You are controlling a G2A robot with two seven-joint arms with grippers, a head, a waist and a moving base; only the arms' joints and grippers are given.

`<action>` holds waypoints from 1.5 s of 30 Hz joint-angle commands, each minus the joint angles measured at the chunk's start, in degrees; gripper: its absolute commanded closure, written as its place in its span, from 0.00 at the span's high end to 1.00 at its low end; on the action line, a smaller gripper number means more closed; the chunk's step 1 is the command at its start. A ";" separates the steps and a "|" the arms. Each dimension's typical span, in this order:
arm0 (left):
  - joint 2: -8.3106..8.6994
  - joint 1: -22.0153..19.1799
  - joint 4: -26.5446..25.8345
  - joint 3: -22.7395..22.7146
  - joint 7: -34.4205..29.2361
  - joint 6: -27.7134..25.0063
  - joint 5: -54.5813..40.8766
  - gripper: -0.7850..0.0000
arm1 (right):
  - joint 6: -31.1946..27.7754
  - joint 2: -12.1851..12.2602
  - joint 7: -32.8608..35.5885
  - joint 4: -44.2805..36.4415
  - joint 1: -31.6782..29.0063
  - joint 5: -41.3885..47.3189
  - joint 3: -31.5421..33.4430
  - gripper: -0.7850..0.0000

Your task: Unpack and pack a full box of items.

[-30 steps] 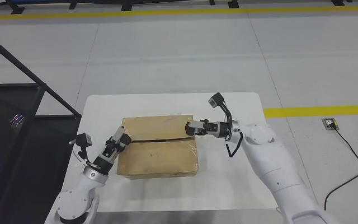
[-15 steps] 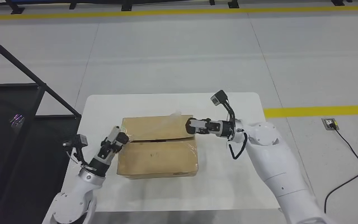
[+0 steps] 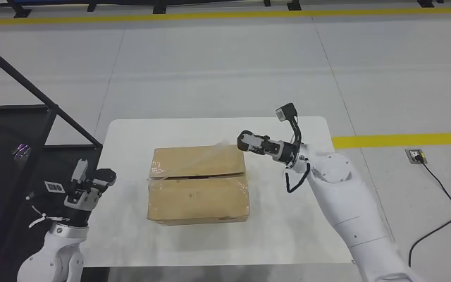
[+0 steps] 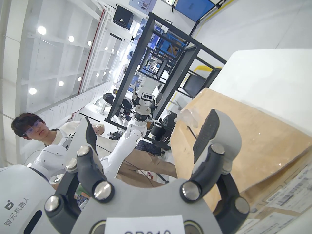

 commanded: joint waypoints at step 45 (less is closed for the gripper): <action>0.98 -11.69 5.27 11.09 -10.45 4.27 9.30 1.00 | -5.65 -6.87 5.53 31.49 21.70 -12.94 -17.45 0.83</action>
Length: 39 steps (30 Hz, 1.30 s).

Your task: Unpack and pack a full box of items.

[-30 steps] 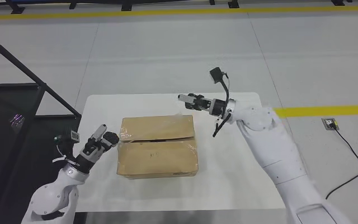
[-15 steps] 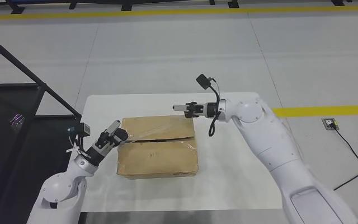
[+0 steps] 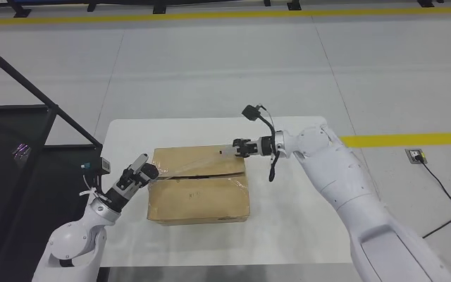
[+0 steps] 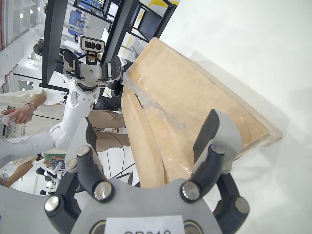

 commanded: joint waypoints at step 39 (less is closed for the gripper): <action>0.38 -0.15 0.43 2.05 0.78 -0.23 0.23 1.00 | -4.02 -0.39 -6.07 -0.90 -1.30 -6.48 -1.64 0.00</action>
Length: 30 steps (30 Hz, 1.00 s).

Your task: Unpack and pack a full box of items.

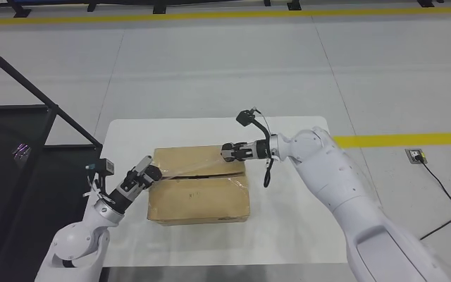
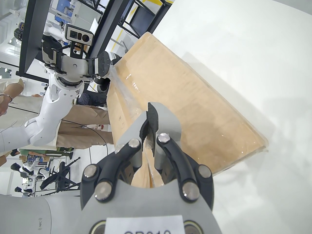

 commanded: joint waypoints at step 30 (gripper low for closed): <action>-0.05 -1.65 1.21 4.15 1.46 0.40 3.97 1.00 | 8.79 9.26 0.08 -30.25 -17.95 -7.78 10.42 0.00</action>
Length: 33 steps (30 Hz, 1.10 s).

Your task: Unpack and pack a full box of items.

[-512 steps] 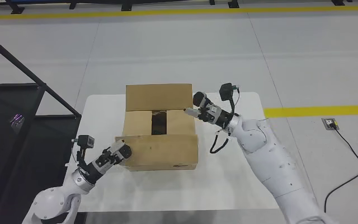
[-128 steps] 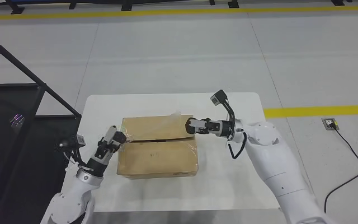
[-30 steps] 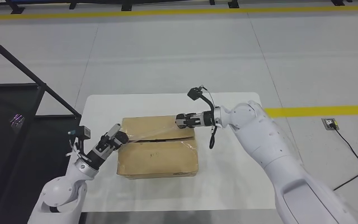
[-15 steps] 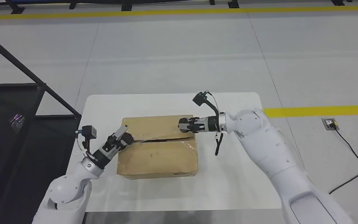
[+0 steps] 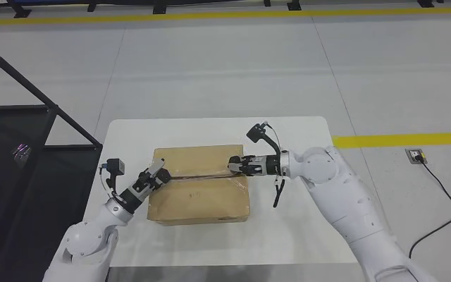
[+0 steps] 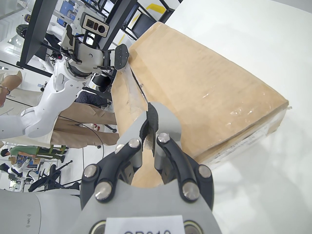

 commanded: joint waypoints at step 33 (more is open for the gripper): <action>-0.77 -2.62 1.30 6.03 3.48 0.71 4.04 1.00 | 10.36 1.63 -4.20 -5.25 -2.50 -5.49 0.26 0.48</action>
